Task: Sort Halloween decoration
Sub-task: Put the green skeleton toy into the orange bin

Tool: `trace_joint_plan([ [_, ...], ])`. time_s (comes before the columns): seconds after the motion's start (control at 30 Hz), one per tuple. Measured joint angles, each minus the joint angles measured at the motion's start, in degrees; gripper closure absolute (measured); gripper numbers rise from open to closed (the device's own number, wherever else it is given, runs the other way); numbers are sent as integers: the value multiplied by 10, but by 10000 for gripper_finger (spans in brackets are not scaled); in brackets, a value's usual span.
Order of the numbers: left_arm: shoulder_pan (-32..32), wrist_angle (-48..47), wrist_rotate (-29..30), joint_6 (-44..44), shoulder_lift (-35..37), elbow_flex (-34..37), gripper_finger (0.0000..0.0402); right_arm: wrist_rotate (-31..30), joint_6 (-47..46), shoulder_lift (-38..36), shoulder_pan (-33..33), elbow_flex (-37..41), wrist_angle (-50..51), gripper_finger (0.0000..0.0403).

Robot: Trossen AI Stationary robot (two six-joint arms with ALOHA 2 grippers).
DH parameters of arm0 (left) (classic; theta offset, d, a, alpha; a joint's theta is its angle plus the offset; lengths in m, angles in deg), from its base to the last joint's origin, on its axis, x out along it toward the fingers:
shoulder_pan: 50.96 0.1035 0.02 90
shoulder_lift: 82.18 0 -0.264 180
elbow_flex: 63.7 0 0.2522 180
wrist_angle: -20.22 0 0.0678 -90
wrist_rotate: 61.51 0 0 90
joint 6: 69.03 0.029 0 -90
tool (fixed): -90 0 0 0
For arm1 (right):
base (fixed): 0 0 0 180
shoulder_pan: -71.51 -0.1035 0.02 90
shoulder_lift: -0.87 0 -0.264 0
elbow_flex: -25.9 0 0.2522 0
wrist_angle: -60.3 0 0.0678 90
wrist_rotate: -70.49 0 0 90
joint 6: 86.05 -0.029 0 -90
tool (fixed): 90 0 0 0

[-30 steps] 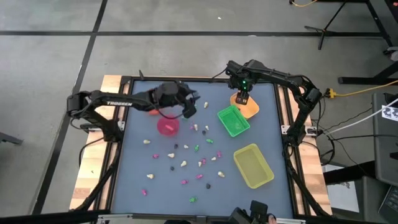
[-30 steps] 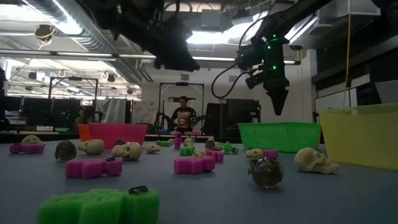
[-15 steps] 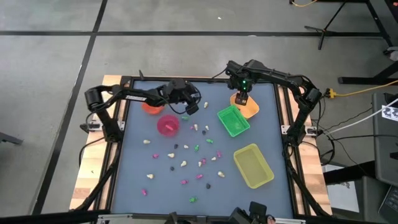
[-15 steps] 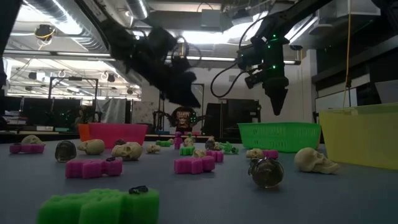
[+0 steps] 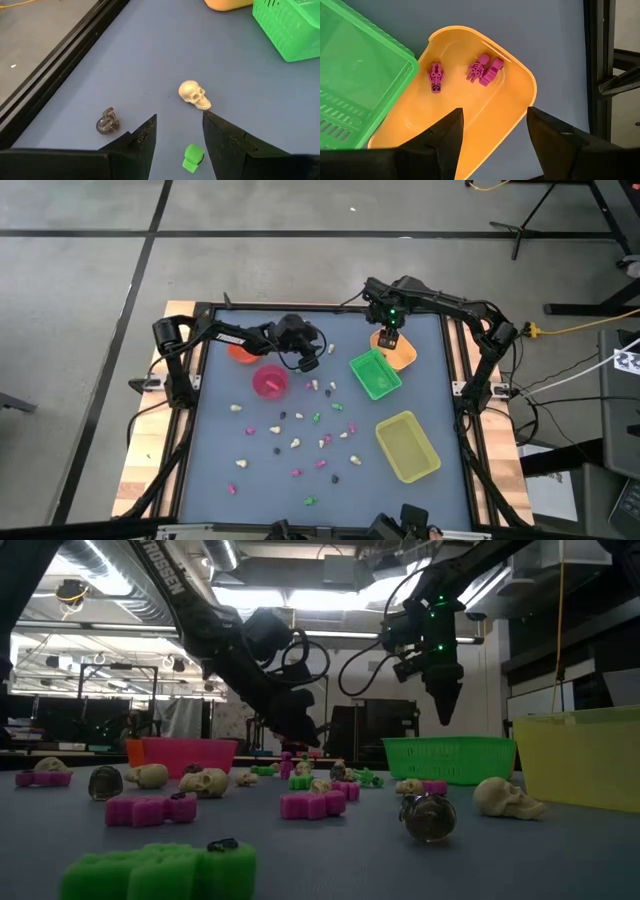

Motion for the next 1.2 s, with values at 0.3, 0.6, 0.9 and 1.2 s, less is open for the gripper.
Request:
trace_joint_plan([
  [0.3, -1, -21, 0, 0, 0, 0, 257, 0, 0, 0, 0, 0, 0, 185],
  [0.6, -1, -29, -24, 24, 0, 0, 257, 1, 0, 0, 0, 0, 0, 185],
  [0.9, -1, -41, -28, 34, 0, 0, 257, 1, 0, 0, 0, 0, 0, 185],
  [1.2, -1, -47, -28, 54, 0, 0, 257, 1, 0, 0, 0, 0, 0, 185],
])
